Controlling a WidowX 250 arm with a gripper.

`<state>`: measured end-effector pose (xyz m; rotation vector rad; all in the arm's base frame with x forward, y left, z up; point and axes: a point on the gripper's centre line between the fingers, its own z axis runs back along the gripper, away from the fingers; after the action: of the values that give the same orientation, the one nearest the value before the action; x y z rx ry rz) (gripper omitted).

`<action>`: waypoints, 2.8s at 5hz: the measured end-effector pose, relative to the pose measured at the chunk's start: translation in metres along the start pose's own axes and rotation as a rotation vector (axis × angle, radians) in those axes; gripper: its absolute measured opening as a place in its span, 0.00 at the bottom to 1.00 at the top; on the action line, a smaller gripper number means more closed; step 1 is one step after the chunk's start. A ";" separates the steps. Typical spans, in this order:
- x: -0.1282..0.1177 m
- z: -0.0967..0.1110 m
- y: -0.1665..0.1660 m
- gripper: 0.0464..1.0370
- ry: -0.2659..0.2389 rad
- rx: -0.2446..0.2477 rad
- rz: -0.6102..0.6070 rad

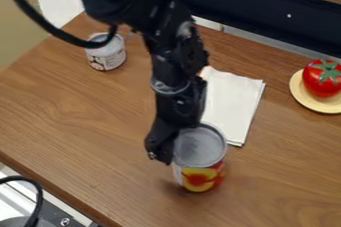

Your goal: Moved the larger can to the bottom left of the white cloth

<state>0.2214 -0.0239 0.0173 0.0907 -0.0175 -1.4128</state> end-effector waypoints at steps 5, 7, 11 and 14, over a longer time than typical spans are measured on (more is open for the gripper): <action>0.002 0.018 0.019 0.96 -0.005 0.013 0.108; -0.024 0.026 0.045 0.96 0.044 0.088 0.309; -0.084 0.030 0.073 0.96 -0.093 0.101 1.328; -0.136 0.027 0.069 0.96 -0.044 0.064 1.502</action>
<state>0.2658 0.1193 0.0548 0.0683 -0.1365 0.0882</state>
